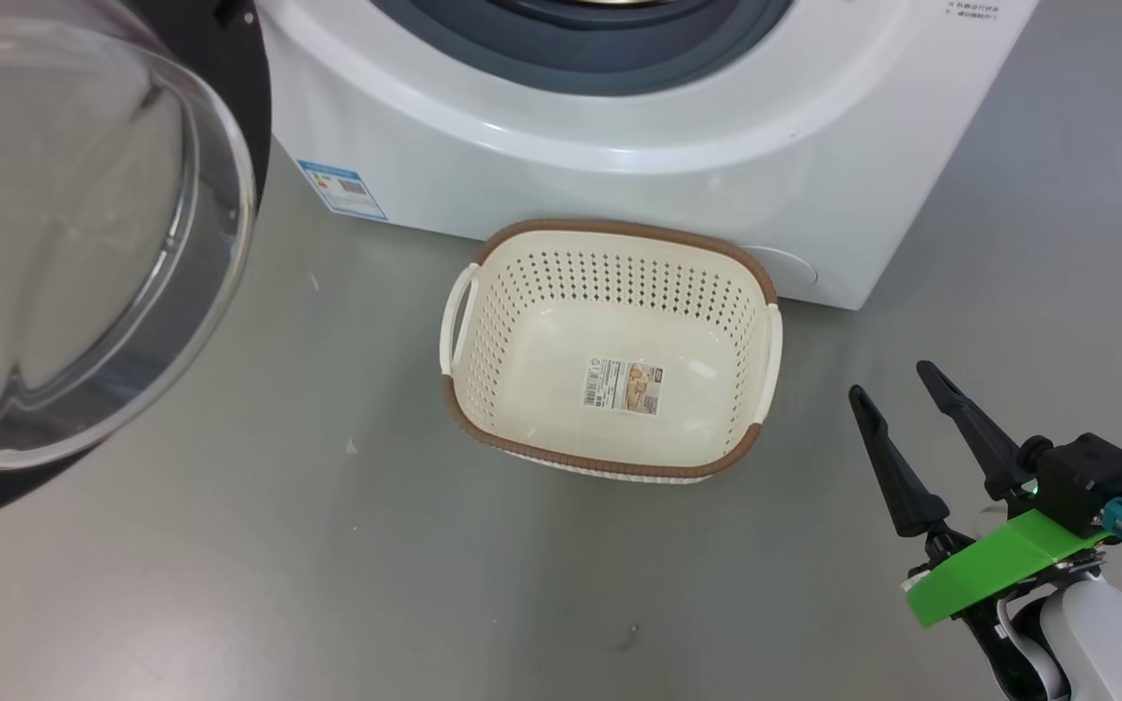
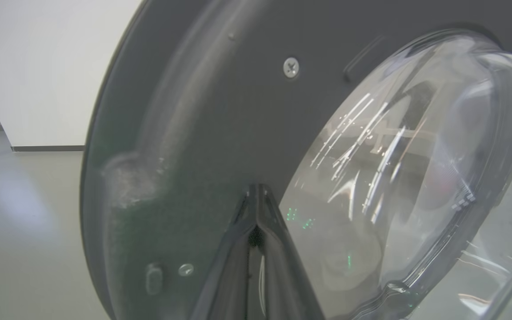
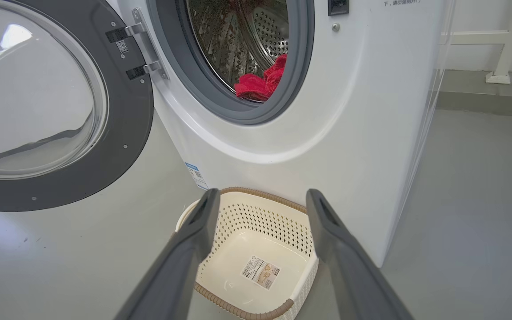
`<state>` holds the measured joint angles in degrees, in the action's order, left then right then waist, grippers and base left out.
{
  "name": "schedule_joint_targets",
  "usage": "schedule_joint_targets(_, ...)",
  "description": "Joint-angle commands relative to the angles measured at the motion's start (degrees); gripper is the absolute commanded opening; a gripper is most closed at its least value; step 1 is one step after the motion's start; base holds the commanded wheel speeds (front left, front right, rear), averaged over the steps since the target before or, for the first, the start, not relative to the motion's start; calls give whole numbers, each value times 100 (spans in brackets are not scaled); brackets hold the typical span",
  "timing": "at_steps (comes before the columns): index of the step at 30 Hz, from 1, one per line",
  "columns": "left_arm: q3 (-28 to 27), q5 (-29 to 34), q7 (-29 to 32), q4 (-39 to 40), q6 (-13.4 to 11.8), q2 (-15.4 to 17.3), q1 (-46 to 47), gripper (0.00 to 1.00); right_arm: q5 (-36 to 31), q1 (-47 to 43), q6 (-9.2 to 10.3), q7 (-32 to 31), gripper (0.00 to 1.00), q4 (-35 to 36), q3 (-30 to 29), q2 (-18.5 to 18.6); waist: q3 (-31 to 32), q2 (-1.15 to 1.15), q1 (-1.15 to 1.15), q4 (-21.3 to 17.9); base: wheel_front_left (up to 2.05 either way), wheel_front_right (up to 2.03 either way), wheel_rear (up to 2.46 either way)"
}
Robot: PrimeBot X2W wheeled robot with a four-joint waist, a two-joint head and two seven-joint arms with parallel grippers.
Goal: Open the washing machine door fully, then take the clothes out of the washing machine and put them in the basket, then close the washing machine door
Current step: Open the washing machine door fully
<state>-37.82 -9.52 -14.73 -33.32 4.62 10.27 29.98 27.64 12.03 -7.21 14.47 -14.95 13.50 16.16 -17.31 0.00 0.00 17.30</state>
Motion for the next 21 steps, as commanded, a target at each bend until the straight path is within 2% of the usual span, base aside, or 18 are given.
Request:
schedule_joint_targets(1, -229, 109, -27, 46, 16, 449, 138, 0, -46, 86, -28, 52, 100, 159, 87, 72, -98, 0, 0, -46, 0, 0, 0)
schedule_joint_targets(12, -531, 325, -27, -461, 60, 775, 437, 0, -43, 159, -28, 52, 100, 142, 82, 85, -171, 0, 0, -136, 0, 0, 0)
schedule_joint_targets(21, -559, 362, -27, -536, 189, 734, 485, 0, -36, 128, -28, 52, 100, 107, 56, 65, -42, 0, 0, -101, 0, 0, 0)
